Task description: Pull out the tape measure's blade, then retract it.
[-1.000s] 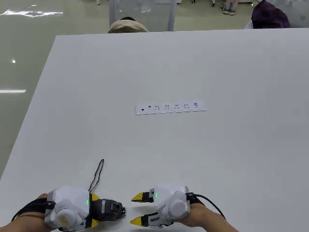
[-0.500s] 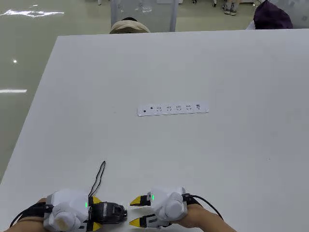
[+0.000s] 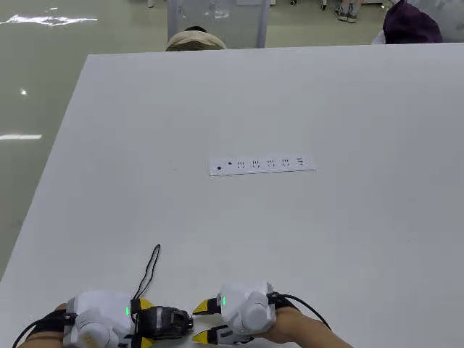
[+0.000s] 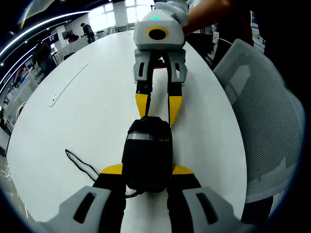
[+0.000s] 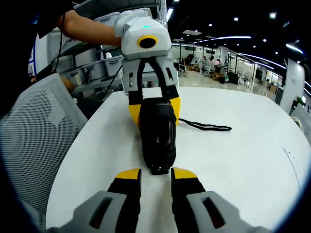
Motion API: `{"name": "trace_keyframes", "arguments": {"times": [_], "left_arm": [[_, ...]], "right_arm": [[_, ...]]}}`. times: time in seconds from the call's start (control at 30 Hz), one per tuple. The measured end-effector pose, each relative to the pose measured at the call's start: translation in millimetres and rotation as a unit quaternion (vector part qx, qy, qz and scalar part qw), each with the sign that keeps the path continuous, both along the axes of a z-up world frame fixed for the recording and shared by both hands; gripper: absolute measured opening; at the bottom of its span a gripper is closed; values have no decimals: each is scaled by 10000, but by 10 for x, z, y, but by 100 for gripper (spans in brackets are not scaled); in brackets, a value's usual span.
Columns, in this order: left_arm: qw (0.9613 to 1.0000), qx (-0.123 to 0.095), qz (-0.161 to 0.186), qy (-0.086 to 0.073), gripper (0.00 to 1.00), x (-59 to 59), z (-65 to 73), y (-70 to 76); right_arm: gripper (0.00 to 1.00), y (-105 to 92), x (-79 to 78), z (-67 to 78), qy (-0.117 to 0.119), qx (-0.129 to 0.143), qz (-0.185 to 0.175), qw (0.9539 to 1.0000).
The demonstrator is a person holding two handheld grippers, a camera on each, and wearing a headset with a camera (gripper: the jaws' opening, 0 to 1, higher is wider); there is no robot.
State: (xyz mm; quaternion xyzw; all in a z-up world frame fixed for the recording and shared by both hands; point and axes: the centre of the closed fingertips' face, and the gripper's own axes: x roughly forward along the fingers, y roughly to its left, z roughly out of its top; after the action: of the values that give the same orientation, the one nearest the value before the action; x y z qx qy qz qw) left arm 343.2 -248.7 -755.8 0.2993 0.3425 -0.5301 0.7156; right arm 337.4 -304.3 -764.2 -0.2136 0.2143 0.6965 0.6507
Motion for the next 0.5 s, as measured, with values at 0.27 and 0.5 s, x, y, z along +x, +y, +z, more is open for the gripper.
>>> {"name": "trace_keyframes", "arguments": {"times": [0.27, 0.5], "left_arm": [[10000, -59, 46, 36, 28, 2, 3, 30], [9999, -103, 63, 53, 28, 10, -1, 36]], "right_arm": [[21, 15, 41, -9, 5, -13, 2, 10000], [20, 84, 54, -12, 5, -55, 97, 9999]]}}
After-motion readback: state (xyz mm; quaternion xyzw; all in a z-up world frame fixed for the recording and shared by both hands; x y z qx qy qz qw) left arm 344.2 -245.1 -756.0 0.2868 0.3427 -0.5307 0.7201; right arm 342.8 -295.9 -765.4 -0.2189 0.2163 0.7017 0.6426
